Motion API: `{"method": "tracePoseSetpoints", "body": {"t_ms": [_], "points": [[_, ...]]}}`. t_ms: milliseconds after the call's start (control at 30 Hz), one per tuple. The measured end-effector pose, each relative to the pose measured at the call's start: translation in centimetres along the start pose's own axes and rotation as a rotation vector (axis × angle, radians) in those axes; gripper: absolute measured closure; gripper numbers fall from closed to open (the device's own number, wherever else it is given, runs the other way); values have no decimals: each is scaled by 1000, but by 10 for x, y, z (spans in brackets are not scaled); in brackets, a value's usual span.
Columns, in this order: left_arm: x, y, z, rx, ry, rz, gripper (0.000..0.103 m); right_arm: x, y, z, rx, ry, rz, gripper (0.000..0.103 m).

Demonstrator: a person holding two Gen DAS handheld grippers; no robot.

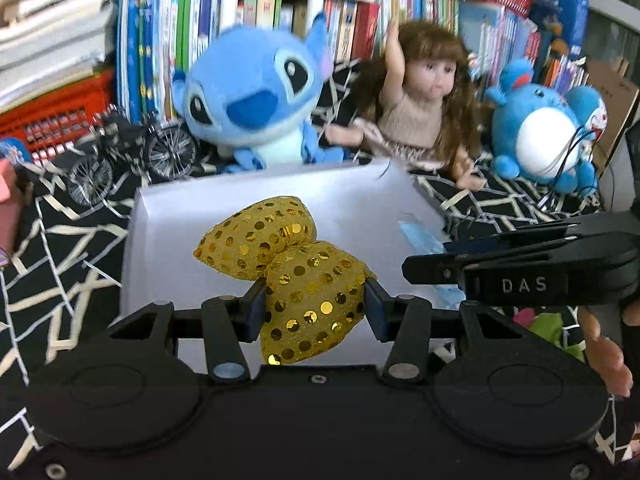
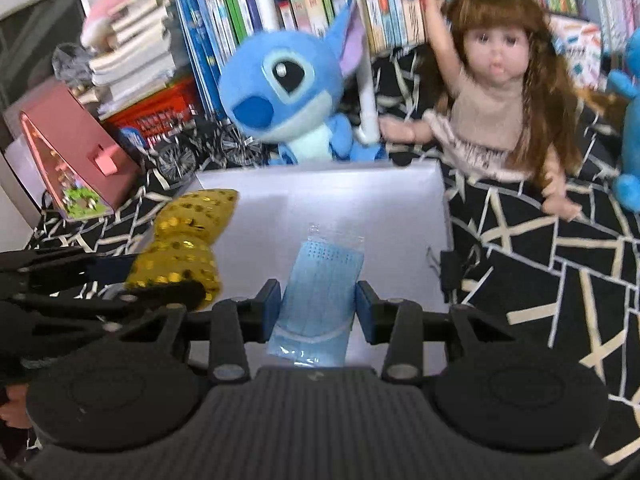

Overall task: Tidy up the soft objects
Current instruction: 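Carry the mask with the right tool while the left tool carries the bow over the white box, then open the left tool to drop the bow in the box while the right tool releases the mask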

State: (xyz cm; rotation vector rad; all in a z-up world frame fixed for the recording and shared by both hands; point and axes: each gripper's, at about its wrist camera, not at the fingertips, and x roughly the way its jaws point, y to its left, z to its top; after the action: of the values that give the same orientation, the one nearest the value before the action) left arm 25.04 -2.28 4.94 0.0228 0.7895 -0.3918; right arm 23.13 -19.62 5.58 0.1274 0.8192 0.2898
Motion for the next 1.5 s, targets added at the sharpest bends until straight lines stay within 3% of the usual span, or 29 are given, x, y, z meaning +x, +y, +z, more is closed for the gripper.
{"method": "tracePoseSetpoints", "body": {"t_ms": [167,667,1300,1333,1367,1400,1500], "points": [[17,-1,-2,22,29,-30,56,18,-2,-1,7,40,-16,56],[31,-3,-13,27,87,-22,56,36,2,-1,-2,82,-50,55],[33,-4,-15,30,91,-19,51,41,1,-4,-5,86,-53,54],[33,-4,-15,31,88,-15,49,41,1,-4,-5,84,-49,53],[32,-5,-15,32,86,-11,48,41,1,-4,-4,82,-45,43],[31,-5,-14,28,86,-8,46,40,1,-4,-2,79,-44,40],[26,-4,-12,11,80,-7,43,38,0,-5,0,67,-38,36]]}}
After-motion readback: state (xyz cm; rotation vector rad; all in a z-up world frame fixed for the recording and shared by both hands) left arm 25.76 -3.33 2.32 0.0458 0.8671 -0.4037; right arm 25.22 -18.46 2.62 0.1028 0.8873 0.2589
